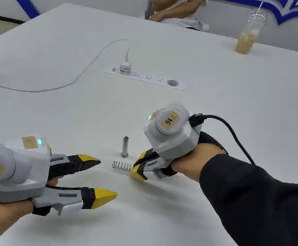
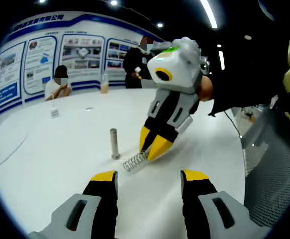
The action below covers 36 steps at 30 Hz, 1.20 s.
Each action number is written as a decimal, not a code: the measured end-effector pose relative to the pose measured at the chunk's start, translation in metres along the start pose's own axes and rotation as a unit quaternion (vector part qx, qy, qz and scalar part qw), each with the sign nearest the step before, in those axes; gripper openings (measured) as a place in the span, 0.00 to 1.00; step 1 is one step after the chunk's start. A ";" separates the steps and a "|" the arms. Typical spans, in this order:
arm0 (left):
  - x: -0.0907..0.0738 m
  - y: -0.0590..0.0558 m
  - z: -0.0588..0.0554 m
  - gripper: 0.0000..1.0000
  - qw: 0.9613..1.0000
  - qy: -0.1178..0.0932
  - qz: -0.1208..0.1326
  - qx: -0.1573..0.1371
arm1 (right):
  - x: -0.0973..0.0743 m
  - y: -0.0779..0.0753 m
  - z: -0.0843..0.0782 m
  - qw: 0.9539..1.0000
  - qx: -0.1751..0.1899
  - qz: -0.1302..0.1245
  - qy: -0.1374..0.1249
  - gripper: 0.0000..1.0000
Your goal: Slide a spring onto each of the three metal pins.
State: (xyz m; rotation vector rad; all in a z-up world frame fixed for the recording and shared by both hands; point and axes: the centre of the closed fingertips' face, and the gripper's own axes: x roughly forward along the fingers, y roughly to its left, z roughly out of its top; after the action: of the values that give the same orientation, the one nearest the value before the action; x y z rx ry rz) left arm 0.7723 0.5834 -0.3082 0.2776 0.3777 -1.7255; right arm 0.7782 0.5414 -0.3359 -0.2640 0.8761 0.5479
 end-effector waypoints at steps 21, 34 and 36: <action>0.011 -0.027 0.004 0.30 0.996 0.015 -0.048 0.076 | -0.029 0.043 0.000 0.993 -0.091 0.054 0.045 0.11; 0.011 -0.028 0.002 0.13 0.992 0.022 -0.055 0.111 | -0.036 0.051 0.003 0.991 -0.108 0.062 0.057 0.11; 0.011 -0.028 0.002 0.13 0.992 0.022 -0.056 0.112 | -0.037 0.051 0.004 0.990 -0.110 0.061 0.058 0.11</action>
State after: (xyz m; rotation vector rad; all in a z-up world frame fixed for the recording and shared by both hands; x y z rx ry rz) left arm 0.7427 0.5773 -0.3082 0.4645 0.2353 -1.8762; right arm 0.7335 0.5730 -0.3047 -0.4480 0.9501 0.7513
